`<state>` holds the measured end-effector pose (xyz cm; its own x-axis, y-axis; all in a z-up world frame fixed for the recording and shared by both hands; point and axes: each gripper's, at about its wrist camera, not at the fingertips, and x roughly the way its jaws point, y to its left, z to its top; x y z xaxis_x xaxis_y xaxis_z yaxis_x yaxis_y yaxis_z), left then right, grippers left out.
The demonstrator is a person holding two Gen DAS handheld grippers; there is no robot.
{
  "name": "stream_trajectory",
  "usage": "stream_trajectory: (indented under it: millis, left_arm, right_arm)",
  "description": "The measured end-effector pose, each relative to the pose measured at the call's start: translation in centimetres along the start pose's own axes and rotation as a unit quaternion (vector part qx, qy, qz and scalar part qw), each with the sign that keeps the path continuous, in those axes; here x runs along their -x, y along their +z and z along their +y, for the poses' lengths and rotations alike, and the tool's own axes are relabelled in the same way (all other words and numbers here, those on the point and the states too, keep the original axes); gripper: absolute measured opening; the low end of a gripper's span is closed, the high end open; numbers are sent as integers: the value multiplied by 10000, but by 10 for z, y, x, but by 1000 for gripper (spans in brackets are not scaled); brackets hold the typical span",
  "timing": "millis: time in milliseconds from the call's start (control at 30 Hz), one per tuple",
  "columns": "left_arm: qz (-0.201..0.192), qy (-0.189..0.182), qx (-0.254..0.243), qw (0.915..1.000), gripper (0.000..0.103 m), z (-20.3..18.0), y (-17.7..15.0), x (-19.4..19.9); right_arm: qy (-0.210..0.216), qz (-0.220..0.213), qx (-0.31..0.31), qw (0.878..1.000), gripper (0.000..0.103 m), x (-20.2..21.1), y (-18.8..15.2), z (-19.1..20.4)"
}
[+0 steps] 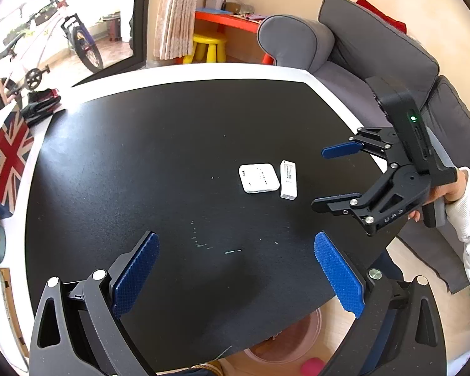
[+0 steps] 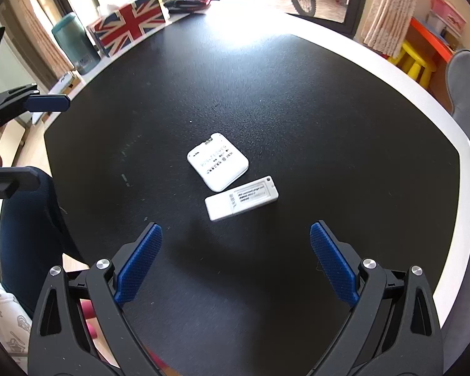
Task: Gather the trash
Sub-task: 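Move both open tools back over the table toward the white card and stick, then close the right tool on the white USB stick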
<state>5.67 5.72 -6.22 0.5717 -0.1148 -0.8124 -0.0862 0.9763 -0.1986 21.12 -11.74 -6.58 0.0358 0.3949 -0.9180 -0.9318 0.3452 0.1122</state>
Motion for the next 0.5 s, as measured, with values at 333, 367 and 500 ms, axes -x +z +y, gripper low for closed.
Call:
stream_trajectory:
  millis: [333,367,500]
  left_arm:
    - [106,-24,101,9999,95,10,0,-11]
    - [116,-31,114,9999,95,10,-1,-12]
    - [162,-48,137,9998,95,12,-2,-17]
  right_arm:
    - [45,205,705,9973,94,-24,14,3]
    - [53,215,763,9968,94,-26,14,3]
    - [81,206,868,9960,92,-30,16,2]
